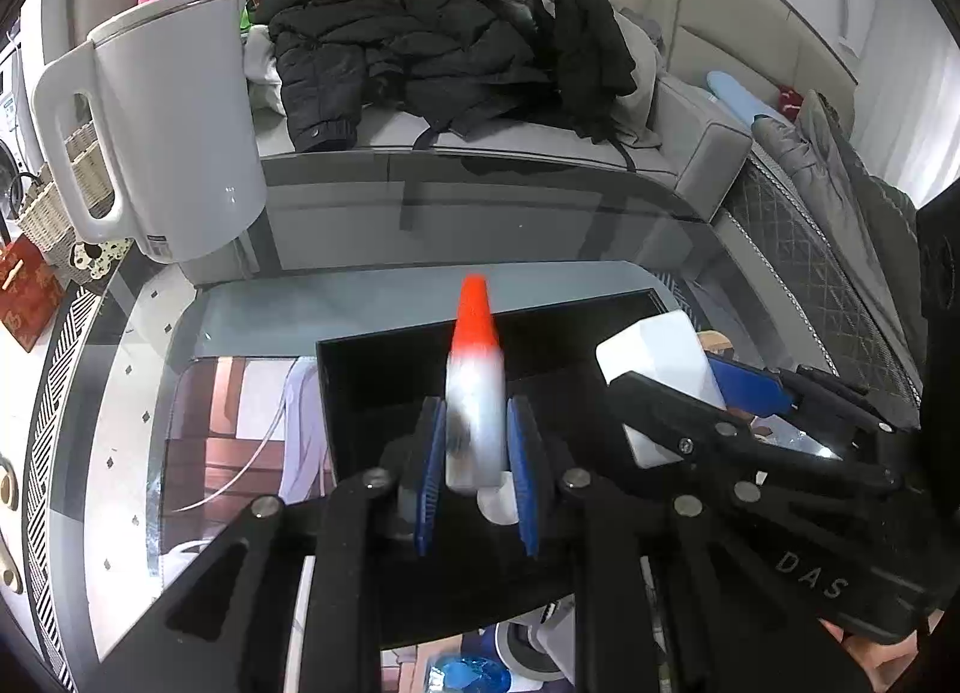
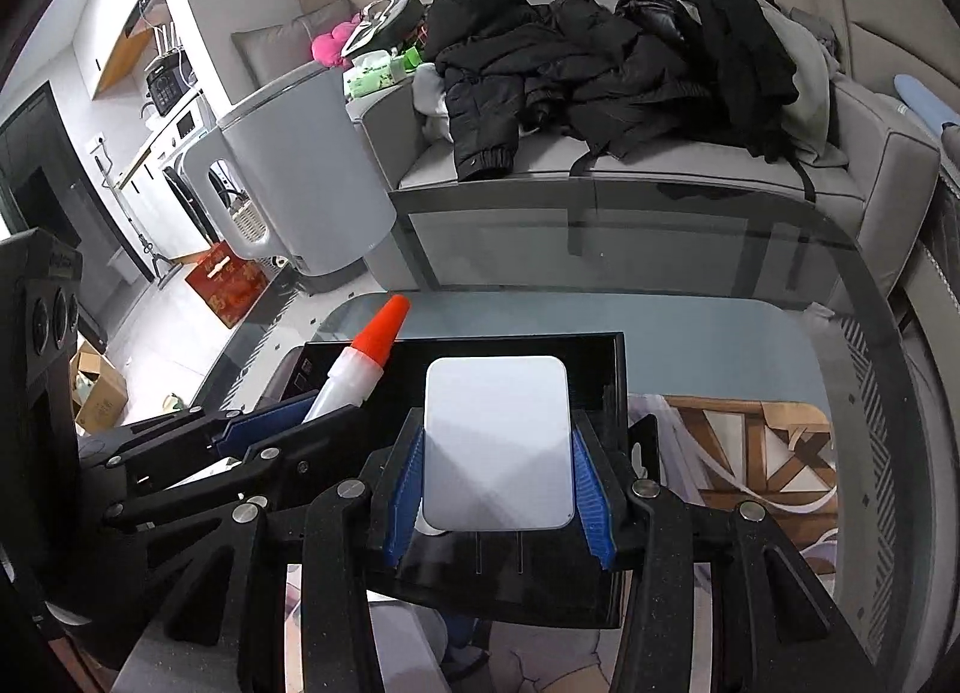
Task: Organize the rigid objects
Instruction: 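Carry the glue bottle and white pad over the black box while both tools release them inside, then grasp the white pronged charger with the left tool while the right tool grasps the white round plug device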
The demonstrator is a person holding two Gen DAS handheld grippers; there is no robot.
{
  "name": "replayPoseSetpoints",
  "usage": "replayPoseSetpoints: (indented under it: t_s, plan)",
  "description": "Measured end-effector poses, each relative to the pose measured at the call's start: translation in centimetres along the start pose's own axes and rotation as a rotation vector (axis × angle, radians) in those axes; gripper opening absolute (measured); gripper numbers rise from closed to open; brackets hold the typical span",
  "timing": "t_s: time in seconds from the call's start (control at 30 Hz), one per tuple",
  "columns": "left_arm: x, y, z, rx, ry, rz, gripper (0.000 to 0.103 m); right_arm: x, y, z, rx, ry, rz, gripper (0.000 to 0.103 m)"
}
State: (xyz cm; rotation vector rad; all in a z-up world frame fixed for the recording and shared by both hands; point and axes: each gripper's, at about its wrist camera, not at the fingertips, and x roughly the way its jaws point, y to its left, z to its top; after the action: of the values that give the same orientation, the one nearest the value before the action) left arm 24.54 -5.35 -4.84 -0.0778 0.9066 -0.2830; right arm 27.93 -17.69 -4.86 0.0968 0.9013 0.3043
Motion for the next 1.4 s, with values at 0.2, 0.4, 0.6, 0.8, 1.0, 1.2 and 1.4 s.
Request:
replayPoseSetpoints:
  t_s: [0.2, 0.4, 0.6, 0.8, 1.0, 1.2, 1.4]
  plan:
    - [-0.3, 0.3, 0.0, -0.001, -0.006, 0.019, 0.026, -0.1, 0.0, 0.0, -0.002, -0.001, -0.008, 0.045]
    - [-1.1, 1.4, -0.1, -0.039, -0.031, 0.010, 0.048, -0.6, -0.2, 0.1, 0.011, -0.010, -0.007, 0.051]
    - [-3.2, 1.1, -0.1, -0.024, -0.068, -0.001, 0.048, -2.1, 0.2, 0.0, -0.006, -0.036, 0.002, 0.051]
    - [-5.5, 0.5, -0.7, 0.002, -0.091, -0.017, 0.048, -5.4, 0.5, -0.1, -0.031, -0.088, 0.007, 0.051]
    - [-7.1, -0.6, -2.4, 0.053, -0.067, -0.015, 0.049, -8.4, 0.8, -1.3, -0.081, -0.080, 0.005, 0.052]
    - [-7.3, -1.8, -5.3, 0.123, -0.009, -0.039, 0.049, -9.9, 0.4, -3.9, -0.121, -0.047, -0.008, 0.052]
    - [-6.1, -2.9, -9.3, 0.178, 0.085, -0.049, 0.049, -9.4, -0.3, -7.8, -0.138, 0.050, -0.002, 0.052]
